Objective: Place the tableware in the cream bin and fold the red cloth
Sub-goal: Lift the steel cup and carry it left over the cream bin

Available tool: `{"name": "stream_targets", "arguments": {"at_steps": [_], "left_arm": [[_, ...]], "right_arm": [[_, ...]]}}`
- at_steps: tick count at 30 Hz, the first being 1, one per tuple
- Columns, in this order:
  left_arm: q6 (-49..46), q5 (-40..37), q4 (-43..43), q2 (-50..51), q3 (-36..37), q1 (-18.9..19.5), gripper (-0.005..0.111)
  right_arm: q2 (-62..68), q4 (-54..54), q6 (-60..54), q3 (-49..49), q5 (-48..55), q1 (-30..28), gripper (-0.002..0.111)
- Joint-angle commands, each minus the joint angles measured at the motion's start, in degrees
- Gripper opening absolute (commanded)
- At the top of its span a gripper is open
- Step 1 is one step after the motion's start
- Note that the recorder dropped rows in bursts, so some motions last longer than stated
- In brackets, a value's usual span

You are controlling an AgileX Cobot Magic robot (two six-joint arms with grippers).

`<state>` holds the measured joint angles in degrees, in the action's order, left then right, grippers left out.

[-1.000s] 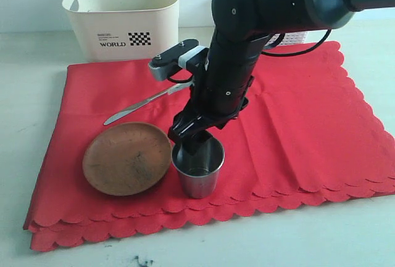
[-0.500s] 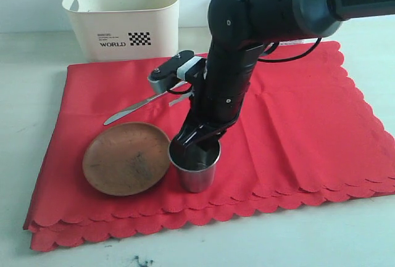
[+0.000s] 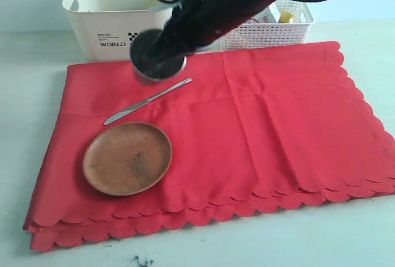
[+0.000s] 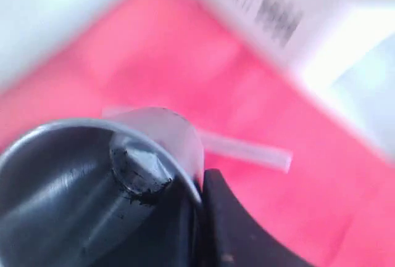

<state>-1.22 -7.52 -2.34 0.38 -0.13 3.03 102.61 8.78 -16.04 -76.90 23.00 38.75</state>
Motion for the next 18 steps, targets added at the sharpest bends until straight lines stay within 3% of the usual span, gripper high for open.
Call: {"name": "stream_targets", "arguments": {"at_steps": [1,8,18], "left_arm": [[-0.04,0.18,0.02,-0.38,0.13,-0.29,0.002],[-0.04,0.18,0.02,-0.38,0.13,-0.29,0.002],[-0.04,0.18,0.02,-0.38,0.13,-0.29,0.002]], "right_arm": [[1.14,0.23,5.81,-0.16,-18.81,-0.09,0.000],[8.29,2.85,6.97,-1.61,-42.05,-0.09,0.000],[24.36,11.50,7.65,-23.27,-39.16,-0.09,0.000]]}}
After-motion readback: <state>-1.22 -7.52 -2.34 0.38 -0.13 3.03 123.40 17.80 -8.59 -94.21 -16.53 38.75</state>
